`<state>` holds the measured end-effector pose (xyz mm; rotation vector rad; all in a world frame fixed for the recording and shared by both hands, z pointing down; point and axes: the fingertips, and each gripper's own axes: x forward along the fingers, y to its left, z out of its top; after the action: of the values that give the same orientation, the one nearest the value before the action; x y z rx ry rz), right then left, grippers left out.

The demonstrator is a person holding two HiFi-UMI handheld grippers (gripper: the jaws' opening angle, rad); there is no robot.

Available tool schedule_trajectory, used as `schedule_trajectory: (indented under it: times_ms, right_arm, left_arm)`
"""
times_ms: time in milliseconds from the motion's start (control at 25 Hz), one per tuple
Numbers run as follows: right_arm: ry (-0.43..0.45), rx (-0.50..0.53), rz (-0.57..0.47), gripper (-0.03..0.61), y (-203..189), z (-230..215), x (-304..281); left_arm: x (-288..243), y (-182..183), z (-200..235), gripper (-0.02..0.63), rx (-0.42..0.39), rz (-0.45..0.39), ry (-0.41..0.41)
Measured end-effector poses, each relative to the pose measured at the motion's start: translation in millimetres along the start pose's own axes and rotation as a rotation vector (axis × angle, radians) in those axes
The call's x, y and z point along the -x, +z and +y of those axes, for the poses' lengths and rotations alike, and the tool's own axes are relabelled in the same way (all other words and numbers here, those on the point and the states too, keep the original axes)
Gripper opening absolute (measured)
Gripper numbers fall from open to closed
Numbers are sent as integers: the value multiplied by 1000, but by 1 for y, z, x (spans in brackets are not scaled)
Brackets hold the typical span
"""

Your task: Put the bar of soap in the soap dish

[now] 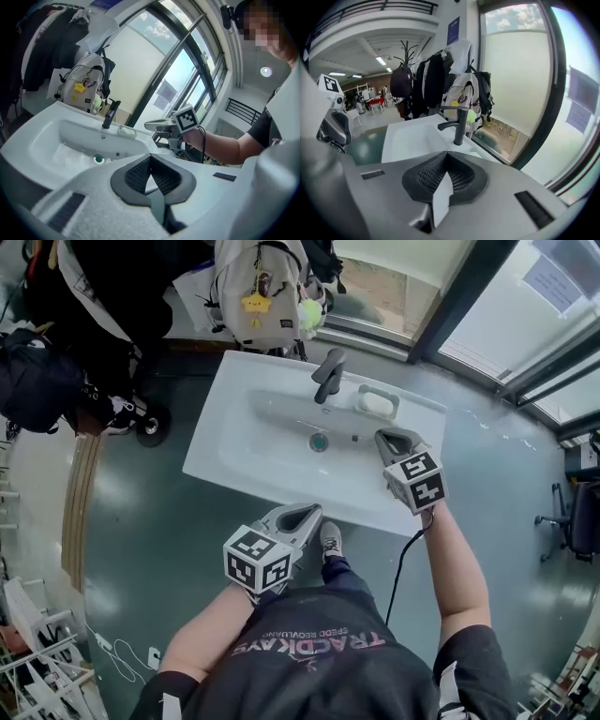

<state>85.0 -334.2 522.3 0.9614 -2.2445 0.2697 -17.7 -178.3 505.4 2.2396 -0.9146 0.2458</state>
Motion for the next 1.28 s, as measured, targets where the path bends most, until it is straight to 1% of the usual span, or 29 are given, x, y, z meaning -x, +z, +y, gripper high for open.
schedule_trajectory:
  times_ms: [240, 560, 920, 1120, 1280]
  right_arm:
    - [4, -151, -118, 12, 8, 78, 49]
    - [-6, -263, -178, 11, -3, 182, 91]
    - [-36, -401, -203, 11, -41, 283, 119]
    - [-24, -454, -201, 11, -57, 323, 133]
    - [-12, -485, -202, 11, -66, 347, 145]
  left_arm:
    - [50, -8, -5, 9, -33, -12, -37]
    - [108, -38, -11, 9, -77, 2, -97]
    - [163, -92, -12, 9, -117, 61, -160]
    - [182, -114, -18, 9, -116, 83, -177]
    - [189, -127, -25, 9, -99, 92, -183]
